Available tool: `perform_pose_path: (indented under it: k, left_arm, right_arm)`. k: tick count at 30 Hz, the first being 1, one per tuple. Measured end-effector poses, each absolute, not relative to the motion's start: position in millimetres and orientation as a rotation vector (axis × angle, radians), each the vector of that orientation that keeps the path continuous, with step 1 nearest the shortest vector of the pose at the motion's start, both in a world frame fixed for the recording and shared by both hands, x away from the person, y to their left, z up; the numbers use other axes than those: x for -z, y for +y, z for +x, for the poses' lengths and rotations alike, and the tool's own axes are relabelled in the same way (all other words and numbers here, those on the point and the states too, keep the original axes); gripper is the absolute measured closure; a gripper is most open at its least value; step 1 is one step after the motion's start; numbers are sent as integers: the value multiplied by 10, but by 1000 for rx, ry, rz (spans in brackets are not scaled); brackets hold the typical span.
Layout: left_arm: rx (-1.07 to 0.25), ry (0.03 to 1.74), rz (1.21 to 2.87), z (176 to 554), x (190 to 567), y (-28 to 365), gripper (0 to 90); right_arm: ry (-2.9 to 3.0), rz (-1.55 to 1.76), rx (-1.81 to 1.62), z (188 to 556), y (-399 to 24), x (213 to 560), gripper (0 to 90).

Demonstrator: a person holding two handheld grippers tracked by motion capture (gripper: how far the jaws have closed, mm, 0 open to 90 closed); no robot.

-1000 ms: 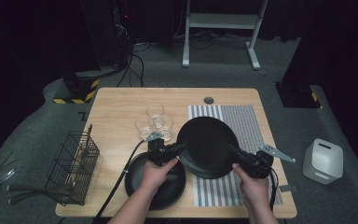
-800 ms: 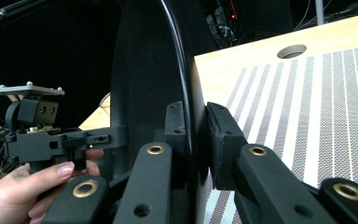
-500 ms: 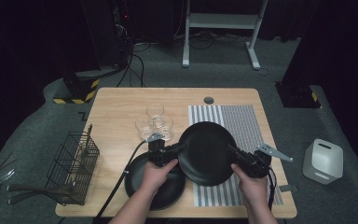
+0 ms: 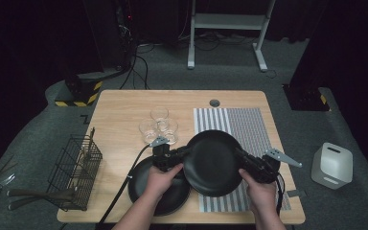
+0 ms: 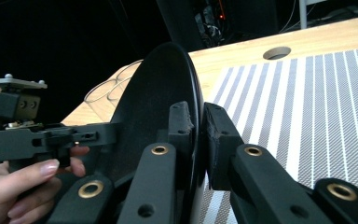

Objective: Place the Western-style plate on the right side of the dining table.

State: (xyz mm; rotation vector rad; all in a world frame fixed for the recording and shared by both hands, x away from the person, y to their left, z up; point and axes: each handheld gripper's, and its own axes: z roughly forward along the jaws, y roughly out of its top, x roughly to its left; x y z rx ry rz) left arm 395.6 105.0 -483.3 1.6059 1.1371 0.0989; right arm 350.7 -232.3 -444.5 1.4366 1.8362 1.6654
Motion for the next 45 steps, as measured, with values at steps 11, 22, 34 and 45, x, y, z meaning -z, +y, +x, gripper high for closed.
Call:
perform_pose_path:
  k: [11,22,34,45]
  left_arm:
    - [-214,1105,1624,3714,4751,1364,680]
    - [-404,1135,1626,3327,4751,1980,667]
    - [-690,1182,1685,2929,4962,2349,505]
    - [-619,1191,1616,2868,5182,2491,445]
  right_arm:
    - [1777,1440,-1606,3571,-2451,4343,829]
    - [1727,1477,-1517,3756,-2586,4315,829]
    - [1692,1502,-1446,3924,-2608,4312,830]
    - [1688,1536,-1368,4027,-2635,4369,829]
